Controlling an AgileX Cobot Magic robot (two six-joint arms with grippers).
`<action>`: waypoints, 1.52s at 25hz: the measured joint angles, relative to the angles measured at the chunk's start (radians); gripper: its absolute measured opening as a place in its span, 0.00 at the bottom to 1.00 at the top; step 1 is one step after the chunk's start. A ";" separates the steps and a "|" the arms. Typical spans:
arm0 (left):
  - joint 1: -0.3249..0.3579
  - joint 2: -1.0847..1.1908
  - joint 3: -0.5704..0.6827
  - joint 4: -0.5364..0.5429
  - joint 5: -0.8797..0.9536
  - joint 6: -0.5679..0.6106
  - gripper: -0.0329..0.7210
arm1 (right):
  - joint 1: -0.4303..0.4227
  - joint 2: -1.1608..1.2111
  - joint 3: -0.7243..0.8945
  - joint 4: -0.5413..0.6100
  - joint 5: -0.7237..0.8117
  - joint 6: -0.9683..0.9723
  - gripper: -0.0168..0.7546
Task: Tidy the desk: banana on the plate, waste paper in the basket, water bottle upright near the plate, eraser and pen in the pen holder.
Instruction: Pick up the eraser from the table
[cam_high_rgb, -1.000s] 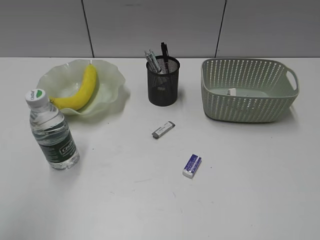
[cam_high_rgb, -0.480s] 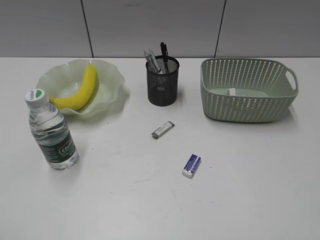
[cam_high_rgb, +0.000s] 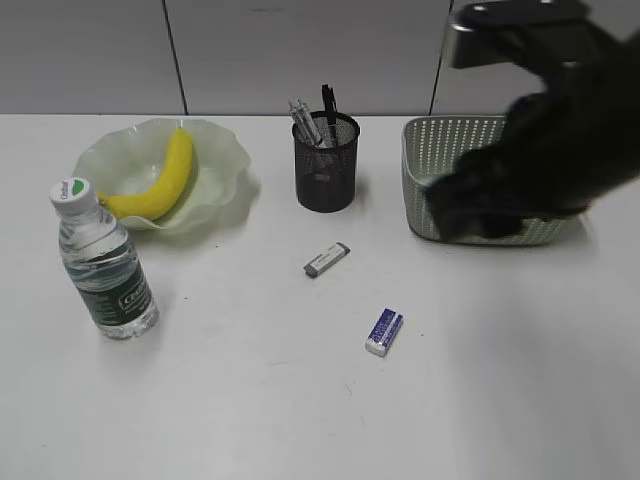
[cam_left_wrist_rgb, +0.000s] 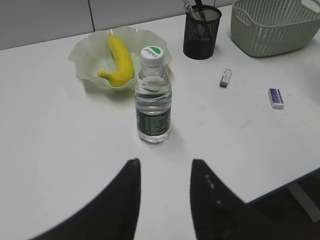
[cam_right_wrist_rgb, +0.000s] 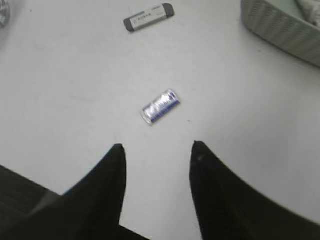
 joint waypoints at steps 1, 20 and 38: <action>0.000 0.000 0.000 0.000 -0.001 0.001 0.38 | 0.000 0.068 -0.059 0.020 0.002 0.035 0.46; 0.000 -0.001 0.000 0.000 -0.004 0.001 0.38 | -0.001 0.833 -0.641 0.139 0.436 0.459 0.64; 0.000 -0.001 0.000 0.000 -0.004 0.001 0.38 | -0.035 0.833 -0.526 0.194 0.380 0.483 0.66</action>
